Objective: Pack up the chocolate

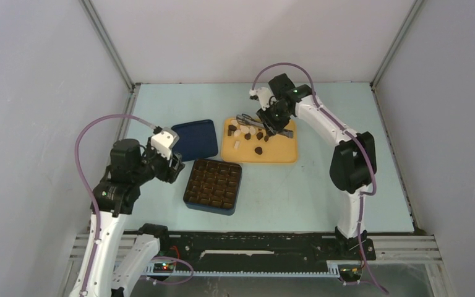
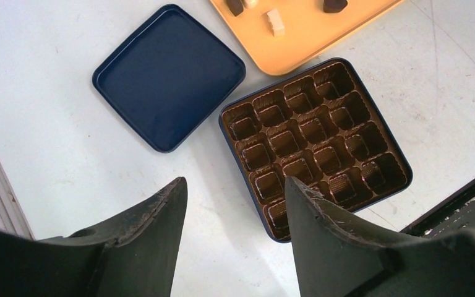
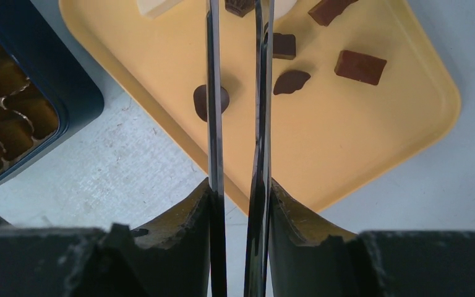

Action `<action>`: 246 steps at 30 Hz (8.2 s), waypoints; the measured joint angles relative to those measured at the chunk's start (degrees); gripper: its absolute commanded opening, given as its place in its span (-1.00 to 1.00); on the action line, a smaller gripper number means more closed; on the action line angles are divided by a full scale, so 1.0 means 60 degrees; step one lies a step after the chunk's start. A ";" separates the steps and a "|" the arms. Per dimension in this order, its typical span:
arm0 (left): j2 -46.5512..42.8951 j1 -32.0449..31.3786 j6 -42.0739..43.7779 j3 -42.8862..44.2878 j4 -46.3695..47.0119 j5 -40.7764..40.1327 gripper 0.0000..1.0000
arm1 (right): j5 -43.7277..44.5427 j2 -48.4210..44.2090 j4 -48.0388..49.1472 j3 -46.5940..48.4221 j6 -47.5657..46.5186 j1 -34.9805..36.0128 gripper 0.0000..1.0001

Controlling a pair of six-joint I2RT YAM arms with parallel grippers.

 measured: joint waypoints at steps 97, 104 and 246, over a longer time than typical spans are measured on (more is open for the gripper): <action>-0.0831 0.0980 -0.0743 -0.1078 0.0627 -0.1086 0.46 | -0.0317 0.0535 -0.1592 0.1075 -0.0692 0.3402 -0.50; -0.0878 0.0998 -0.0750 -0.1078 0.0750 -0.1126 0.46 | -0.0244 0.0765 -0.1687 0.1304 -0.0681 0.3497 -0.31; -0.0696 0.1151 -0.0812 -0.1384 0.0820 0.0033 0.55 | -0.0062 -0.0295 -0.1508 0.0175 -0.0714 0.3359 -0.21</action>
